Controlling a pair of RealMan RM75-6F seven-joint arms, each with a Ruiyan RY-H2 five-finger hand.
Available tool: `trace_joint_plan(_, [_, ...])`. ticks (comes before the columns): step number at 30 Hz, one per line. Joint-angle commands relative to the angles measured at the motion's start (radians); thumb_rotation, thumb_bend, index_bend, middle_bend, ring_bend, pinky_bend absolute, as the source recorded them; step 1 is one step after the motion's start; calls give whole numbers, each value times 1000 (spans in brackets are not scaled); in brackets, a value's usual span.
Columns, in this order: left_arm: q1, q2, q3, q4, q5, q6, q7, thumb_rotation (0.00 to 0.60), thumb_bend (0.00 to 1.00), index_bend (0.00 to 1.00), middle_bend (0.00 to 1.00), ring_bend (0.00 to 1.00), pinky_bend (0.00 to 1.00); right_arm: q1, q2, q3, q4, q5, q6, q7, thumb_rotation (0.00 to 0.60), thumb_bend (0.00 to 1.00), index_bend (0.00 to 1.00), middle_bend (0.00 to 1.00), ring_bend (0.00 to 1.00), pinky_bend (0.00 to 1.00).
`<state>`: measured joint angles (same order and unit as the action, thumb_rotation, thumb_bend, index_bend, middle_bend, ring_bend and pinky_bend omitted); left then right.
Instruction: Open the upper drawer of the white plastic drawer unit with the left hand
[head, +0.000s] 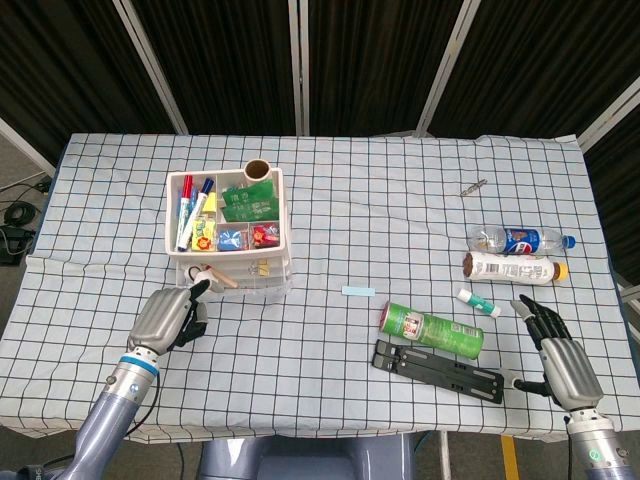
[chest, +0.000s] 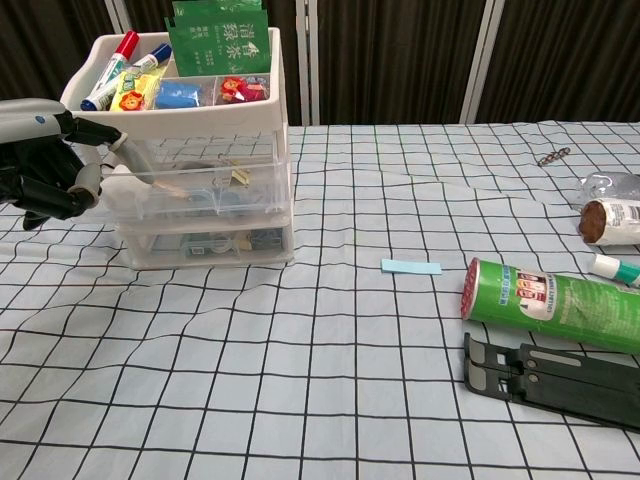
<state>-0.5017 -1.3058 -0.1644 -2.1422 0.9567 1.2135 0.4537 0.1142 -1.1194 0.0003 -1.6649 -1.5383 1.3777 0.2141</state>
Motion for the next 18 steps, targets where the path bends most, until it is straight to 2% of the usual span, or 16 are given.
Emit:
trace_joint_plan(1, [-1, 14, 15, -12, 10, -7, 0, 600, 918, 357, 876, 797, 706, 0, 0, 0, 0, 0, 0, 0, 600, 111, 14, 0, 0, 0])
trace_joint_plan(12, [6, 36, 59, -42, 62, 2, -4, 600, 918, 459, 876, 797, 706, 0, 1, 0, -1, 0, 1, 1, 600, 111, 14, 0, 0, 0])
trace_joint_plan(16, [6, 38, 66, -41, 65, 3, -7, 600, 918, 433, 876, 797, 706, -1, 2, 0, -1, 0, 1, 2, 600, 111, 14, 0, 0, 0])
trace_joint_plan(18, [6, 38, 67, -40, 64, 3, -9, 600, 918, 378, 876, 797, 706, -1, 2, 0, -2, 0, 1, 2, 600, 111, 14, 0, 0, 0])
